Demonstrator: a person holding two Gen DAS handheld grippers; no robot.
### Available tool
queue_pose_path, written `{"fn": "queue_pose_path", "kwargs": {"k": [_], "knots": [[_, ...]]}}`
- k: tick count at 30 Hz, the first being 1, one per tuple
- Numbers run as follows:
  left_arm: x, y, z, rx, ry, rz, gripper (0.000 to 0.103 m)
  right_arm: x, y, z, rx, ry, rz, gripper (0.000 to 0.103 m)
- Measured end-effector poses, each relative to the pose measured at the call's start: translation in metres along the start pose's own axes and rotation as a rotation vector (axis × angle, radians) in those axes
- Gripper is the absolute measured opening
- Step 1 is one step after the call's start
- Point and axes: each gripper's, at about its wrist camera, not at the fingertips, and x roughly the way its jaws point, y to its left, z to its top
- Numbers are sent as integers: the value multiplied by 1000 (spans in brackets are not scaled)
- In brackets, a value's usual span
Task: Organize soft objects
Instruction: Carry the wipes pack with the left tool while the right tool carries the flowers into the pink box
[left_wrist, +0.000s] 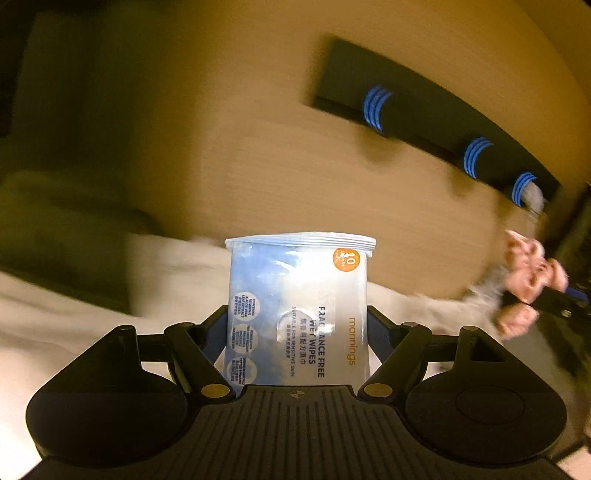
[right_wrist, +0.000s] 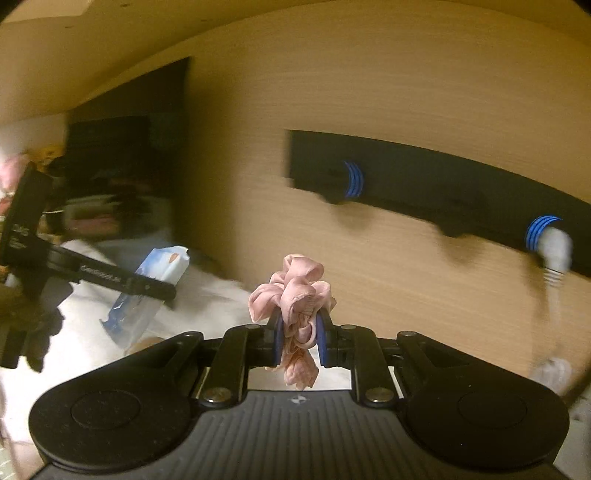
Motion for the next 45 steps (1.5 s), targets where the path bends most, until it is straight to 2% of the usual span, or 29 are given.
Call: {"fn": "queue_pose_path", "kwargs": {"k": [7,11,14,18,20,24,29,34,39,42,45], "knots": [[71,-101,-25,130,170,-209,81,-6,-53,-37,65,35,-151,17],[104,-144,-50,215,269,-268,81,-10,-76,-62,116,60,-199,17],[127,-167,-71,273,319,-270,81,2,-86,-69,142,80,-212,18],[152,-178,-91,289,347,-237,81,9,-94,-79,172,107,-211,18],[167,-182,-97,285,349,-195,81,13,-97,-85,183,123,-215,18],[190,-182,-102,340,363,-109,81,22,-102,-94,203,158,-217,18],[205,-175,-103,312,405,-129,83,34,-105,-101,215,197,-213,18],[197,-166,-97,259,401,-165,82,41,-103,-102,218,209,-198,18],[154,-154,-85,229,321,-209,78,47,-103,-104,236,232,-170,18],[134,-151,-78,225,279,-233,78,58,-103,-109,265,268,-132,18],[124,-153,-79,262,282,-215,76,74,-106,-116,329,325,-65,18]]}}
